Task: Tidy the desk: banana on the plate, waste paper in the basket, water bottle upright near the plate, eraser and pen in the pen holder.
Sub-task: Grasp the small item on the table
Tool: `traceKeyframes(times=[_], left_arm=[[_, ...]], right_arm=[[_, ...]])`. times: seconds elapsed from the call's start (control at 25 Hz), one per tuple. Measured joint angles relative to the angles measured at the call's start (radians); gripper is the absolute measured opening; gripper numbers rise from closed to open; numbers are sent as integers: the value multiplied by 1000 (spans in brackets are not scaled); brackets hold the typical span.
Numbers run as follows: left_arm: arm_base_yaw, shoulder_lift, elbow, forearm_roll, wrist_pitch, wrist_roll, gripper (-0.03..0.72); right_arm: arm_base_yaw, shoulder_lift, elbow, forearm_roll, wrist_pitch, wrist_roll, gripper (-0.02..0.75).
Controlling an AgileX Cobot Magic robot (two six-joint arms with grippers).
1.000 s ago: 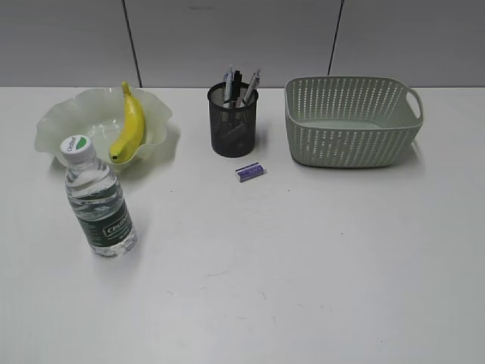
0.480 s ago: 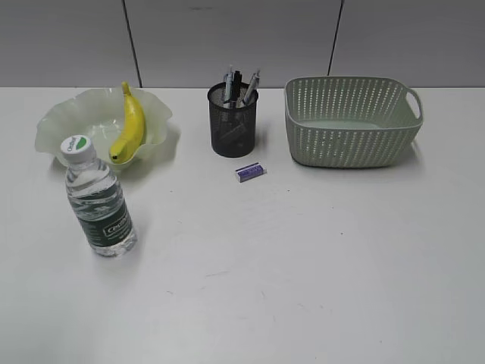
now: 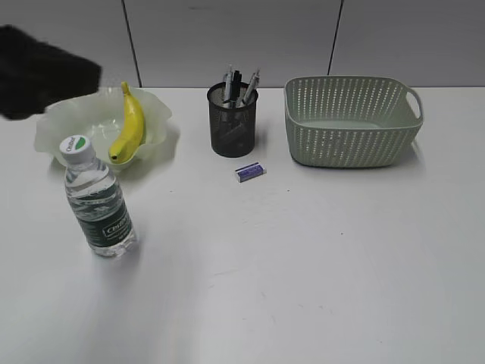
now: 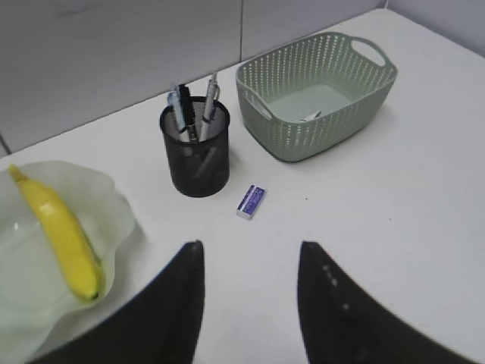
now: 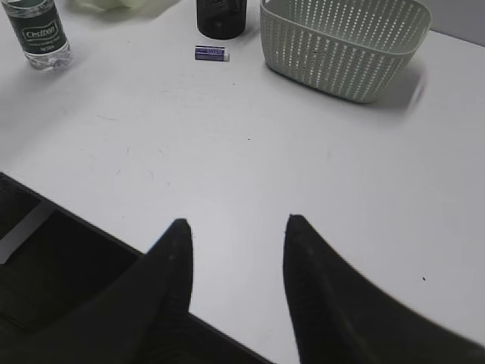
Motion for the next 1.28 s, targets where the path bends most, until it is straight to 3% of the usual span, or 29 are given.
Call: traceKeyframes(times=[0.24,0.68,0.92,1.28], left_arm=[[-58,358,-241,0,0,65,309],[-72,824,-580,13,75,147,330],[-79,953,-625,15,63,203,374],[-79,1089,-629,51,-55,206,382]], right_arm=[[0,0,0,-2,0,1,328],[0,0,0,-2,-1,3,328],[0,0,0,-2,-1,3,328],[0,0,0,-2,-1,3,328]])
